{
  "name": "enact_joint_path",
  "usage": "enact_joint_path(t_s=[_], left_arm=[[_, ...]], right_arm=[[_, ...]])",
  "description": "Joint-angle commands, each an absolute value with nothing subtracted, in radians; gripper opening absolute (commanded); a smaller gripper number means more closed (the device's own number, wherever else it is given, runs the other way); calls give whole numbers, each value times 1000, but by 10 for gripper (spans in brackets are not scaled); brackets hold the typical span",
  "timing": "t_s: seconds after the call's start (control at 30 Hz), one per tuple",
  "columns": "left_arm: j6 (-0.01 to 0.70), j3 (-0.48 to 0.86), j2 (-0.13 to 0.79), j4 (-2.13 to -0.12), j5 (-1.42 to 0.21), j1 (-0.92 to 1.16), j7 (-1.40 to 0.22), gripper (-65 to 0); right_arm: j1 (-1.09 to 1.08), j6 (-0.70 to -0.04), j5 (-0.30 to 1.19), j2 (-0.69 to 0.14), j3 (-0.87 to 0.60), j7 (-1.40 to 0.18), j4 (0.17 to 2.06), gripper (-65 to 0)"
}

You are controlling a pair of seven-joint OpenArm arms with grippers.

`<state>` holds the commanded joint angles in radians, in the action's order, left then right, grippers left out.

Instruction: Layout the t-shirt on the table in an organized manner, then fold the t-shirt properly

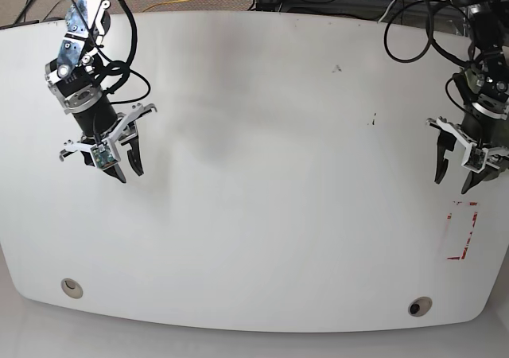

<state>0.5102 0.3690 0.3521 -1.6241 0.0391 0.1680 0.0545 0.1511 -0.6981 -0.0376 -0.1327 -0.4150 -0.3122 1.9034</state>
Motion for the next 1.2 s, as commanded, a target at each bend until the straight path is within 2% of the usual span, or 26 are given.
enact_joint_path(t_s=[0.1,0.23,0.47,0.63,0.83,1.2], left_arm=[[452,331,302,-1618,41,191,111,-332],[398,303,237,-1616,41,223,145,-328],[381,275,153,-1624,41,315,148,-328],[380,277,127,-1667,41,389,145,-328],[383,260,108,-1778,41,611,143,-329],[383,248,108,-1903,33,974,143,-331]], right_arm=[[177,-698,-113,-91,-417,-199,1842,-460],[226,-698,-147,-79,-417,-47,1771,-461],[366,-698,-143,-79,-417,151,1710,-461],[476,-698,-125,-81,-417,163,1722,-461],[693,-698,47,-87,-438,163,1796,-461],[1010,-698,205,-88,-440,223,1840,-461]])
